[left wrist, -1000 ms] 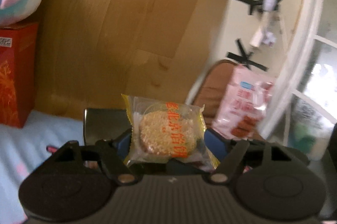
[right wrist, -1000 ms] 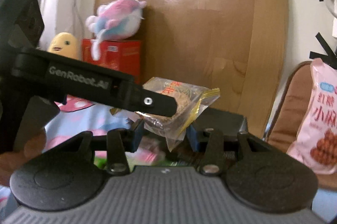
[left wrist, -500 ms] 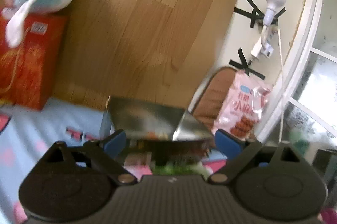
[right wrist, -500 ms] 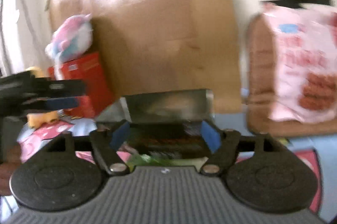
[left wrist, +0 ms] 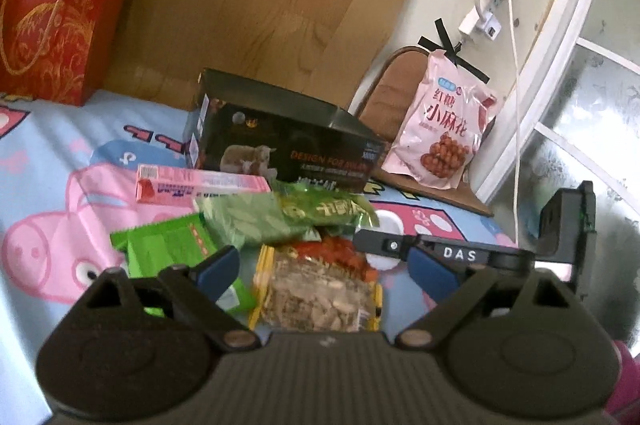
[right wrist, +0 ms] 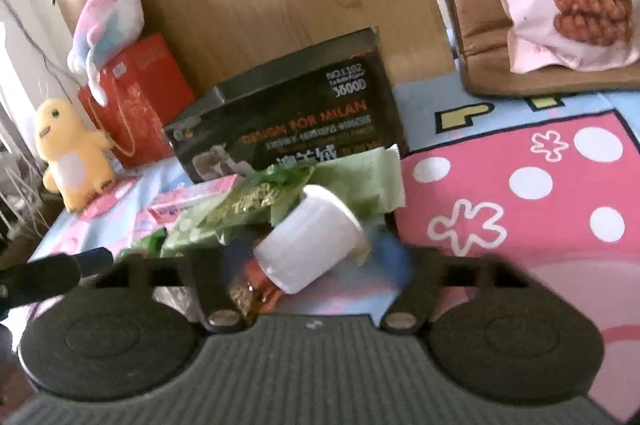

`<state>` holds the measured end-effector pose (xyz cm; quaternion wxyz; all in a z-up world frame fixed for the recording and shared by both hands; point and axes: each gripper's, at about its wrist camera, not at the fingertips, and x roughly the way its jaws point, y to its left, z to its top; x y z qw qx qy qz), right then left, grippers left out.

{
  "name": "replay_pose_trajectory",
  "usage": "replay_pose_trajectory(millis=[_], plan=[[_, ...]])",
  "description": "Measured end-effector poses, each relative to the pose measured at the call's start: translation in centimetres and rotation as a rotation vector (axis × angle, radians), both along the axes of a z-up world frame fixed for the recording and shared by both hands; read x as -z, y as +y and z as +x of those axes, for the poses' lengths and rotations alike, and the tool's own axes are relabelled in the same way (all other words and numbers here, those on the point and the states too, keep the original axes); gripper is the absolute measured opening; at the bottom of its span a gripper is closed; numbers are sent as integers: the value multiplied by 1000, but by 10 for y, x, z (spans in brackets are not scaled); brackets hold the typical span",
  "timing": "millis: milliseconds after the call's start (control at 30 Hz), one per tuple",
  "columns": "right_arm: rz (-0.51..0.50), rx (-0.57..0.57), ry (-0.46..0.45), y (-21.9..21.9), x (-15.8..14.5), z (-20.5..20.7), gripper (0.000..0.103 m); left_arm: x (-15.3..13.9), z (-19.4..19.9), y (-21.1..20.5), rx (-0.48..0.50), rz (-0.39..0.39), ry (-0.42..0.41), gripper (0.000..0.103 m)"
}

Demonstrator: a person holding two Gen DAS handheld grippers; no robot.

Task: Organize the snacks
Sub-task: 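Grasp the white plastic cup with the right gripper and set it upright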

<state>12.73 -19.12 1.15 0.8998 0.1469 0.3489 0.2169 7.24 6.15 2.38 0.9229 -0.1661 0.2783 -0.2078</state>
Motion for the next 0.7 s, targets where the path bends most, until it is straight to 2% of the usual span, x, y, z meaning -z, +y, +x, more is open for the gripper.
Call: replay_pose_trajectory(millis=[100,200,400,500,567,700], plan=[[-6,-28,-6,0,-4,-10,59,1,-4,8,-7,-19,-1,95],[-68,-61,-87,6,-13,-32,59,2,-6,15,-14,-51,10,95],[-103,-259,-216,28,-25,-74,59,3,-14,34,-34,-106,16,95],[-174,-395,-245,54,-21,-83,60,5,-17,40,-46,-104,20,95],[-212,-441,-268,67,-20,-85,60,9,-19,43,-57,-110,32,95],[-212,-496,-271,83,-18,-81,61,16,-20,49,-62,-126,49,95]])
